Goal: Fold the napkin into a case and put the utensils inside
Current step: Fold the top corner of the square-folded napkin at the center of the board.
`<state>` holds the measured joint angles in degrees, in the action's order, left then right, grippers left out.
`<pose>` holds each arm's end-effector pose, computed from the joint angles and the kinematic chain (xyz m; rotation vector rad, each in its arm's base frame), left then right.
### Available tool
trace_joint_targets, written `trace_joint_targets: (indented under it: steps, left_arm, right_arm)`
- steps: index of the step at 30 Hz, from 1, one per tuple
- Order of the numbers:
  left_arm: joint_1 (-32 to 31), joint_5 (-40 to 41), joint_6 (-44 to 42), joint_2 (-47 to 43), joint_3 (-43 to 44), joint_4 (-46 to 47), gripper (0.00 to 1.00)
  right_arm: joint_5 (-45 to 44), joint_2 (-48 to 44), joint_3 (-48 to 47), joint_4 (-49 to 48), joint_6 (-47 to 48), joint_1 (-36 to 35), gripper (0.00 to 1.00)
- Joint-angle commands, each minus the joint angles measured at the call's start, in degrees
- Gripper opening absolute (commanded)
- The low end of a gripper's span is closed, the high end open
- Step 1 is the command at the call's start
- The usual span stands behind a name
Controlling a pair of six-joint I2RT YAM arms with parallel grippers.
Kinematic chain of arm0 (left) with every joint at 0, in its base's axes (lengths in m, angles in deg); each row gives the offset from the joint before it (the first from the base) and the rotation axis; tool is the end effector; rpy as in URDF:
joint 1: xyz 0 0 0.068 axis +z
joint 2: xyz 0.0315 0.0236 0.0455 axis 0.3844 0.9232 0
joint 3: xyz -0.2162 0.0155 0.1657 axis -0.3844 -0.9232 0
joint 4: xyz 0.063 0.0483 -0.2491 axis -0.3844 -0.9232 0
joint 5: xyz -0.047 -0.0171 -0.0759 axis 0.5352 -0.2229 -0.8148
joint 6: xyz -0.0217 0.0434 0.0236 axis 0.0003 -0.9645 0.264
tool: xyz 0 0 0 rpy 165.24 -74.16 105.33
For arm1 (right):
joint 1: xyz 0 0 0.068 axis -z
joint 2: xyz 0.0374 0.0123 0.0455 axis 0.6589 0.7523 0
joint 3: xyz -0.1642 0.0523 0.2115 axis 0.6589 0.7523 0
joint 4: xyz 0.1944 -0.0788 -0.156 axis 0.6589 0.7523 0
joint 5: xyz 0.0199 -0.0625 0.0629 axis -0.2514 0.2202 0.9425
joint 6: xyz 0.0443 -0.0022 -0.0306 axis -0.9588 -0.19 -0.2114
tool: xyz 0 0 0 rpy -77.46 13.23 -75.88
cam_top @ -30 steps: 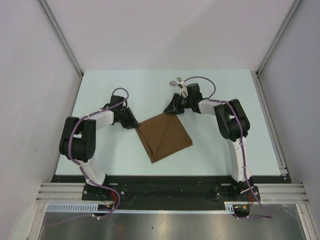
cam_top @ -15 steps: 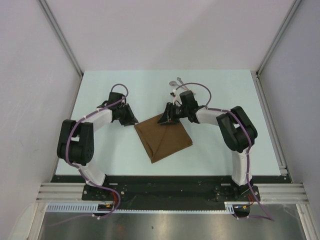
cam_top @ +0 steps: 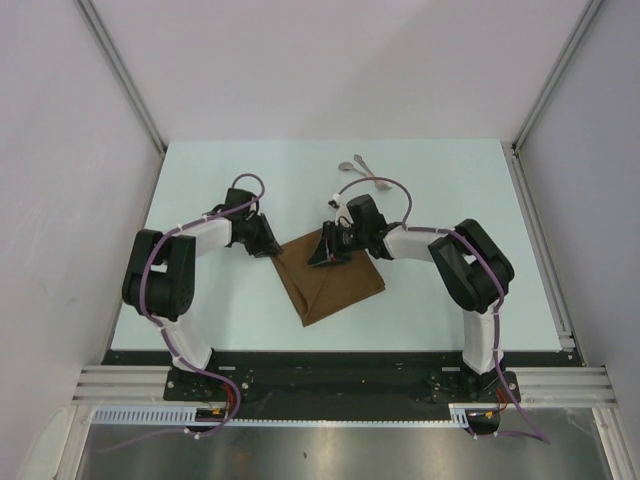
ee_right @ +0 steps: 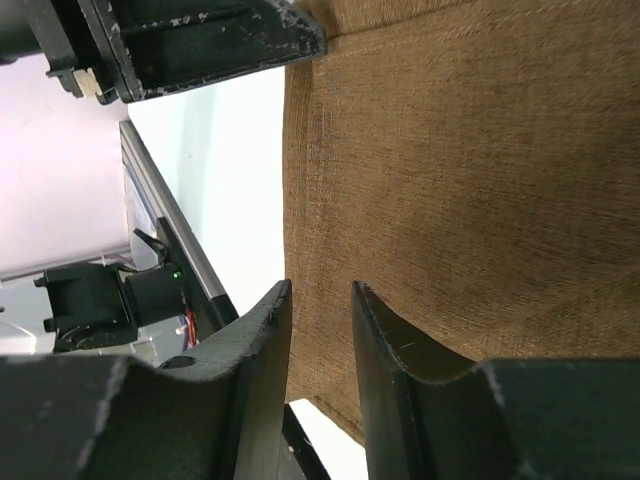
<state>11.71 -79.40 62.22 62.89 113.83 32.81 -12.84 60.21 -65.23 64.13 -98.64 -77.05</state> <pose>0.3368 -0.0751 0.1513 -0.4425 2.6759 -0.6322 0.3235 0.2605 0.1526 -0.3616 2.4676 1.3709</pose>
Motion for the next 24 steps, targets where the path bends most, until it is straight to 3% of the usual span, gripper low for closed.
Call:
trace_joint_targets:
  steps: [1,10,21,24]
  left_arm:
    - [-0.4,-0.3,-0.7,0.5,1.0,0.5,0.30]
    - [-0.8,3.3,-2.4,-0.3,2.5,-3.1,0.37]
    - [-3.0,6.6,-3.2,2.0,3.2,-5.6,0.38]
    - [-3.4,6.6,-3.5,3.7,4.1,-6.1,0.33]
  right_arm:
    - [-0.8,-2.1,1.1,-1.0,0.5,-1.2,0.35]
    - [-1.4,-3.3,3.8,-1.8,0.1,-2.0,0.35]
    - [-1.5,-3.3,4.7,-2.9,-0.3,-2.0,0.35]
    - [-1.5,-3.1,4.8,-3.2,-0.5,-2.3,0.35]
